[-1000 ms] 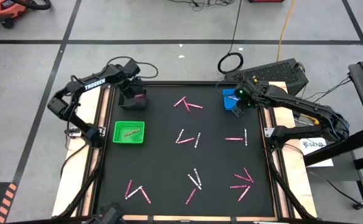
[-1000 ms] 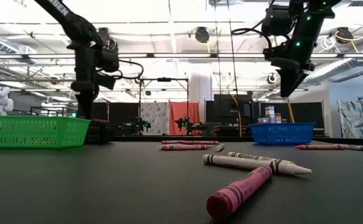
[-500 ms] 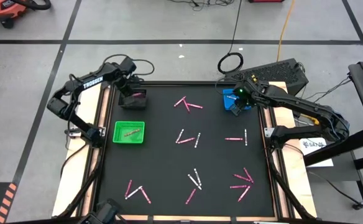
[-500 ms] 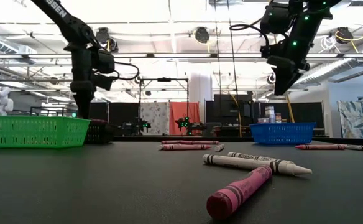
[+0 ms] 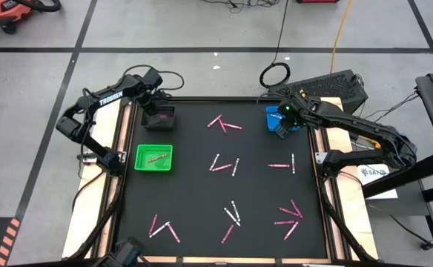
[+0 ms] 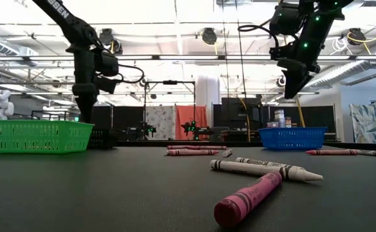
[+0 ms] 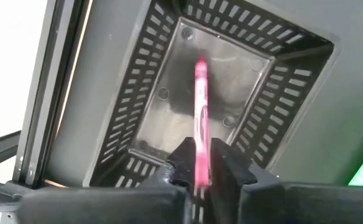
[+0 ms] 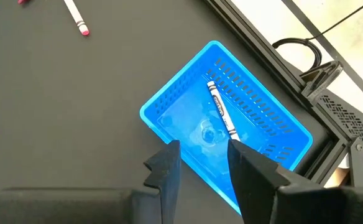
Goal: Sort crayons
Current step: Put the red crayon into the back bin, then put the pink crayon into the green bin
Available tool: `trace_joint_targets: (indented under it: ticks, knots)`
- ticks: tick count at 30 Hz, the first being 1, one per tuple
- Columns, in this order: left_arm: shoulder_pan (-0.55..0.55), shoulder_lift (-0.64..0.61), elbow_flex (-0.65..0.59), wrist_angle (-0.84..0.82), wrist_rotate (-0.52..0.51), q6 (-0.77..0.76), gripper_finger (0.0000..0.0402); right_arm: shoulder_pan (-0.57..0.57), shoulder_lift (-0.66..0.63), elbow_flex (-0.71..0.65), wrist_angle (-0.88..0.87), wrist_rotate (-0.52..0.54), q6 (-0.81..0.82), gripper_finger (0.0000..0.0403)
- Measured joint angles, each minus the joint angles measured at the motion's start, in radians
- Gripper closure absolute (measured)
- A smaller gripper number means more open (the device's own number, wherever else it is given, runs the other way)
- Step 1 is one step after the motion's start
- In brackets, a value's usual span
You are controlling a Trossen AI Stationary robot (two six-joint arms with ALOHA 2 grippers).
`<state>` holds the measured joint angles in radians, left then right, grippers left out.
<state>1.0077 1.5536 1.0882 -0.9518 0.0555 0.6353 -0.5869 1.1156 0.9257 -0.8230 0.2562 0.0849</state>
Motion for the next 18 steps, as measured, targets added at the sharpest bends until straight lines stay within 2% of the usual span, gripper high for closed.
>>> trace_joint_targets:
  ticks: [4,8,14,18]
  knots:
    - [0.0,0.0,0.0,0.015,0.0,-0.006,0.0325,0.0,0.0,0.0,0.004,0.0,-0.004,0.0284]
    - [0.0,0.0,0.0,0.026,0.0,-0.132,0.0319,0.0,0.0,0.0,0.088,-0.016,-0.063,0.0284]
    - [-0.05,-0.013,0.0,-0.004,0.019,-0.176,0.0318,0.001,0.06,0.0,0.284,-0.303,-0.183,0.0284]
    - [-0.119,-0.053,0.0,-0.017,0.019,-0.185,0.0318,0.0,0.166,0.0,0.408,-0.364,-0.236,0.0284]
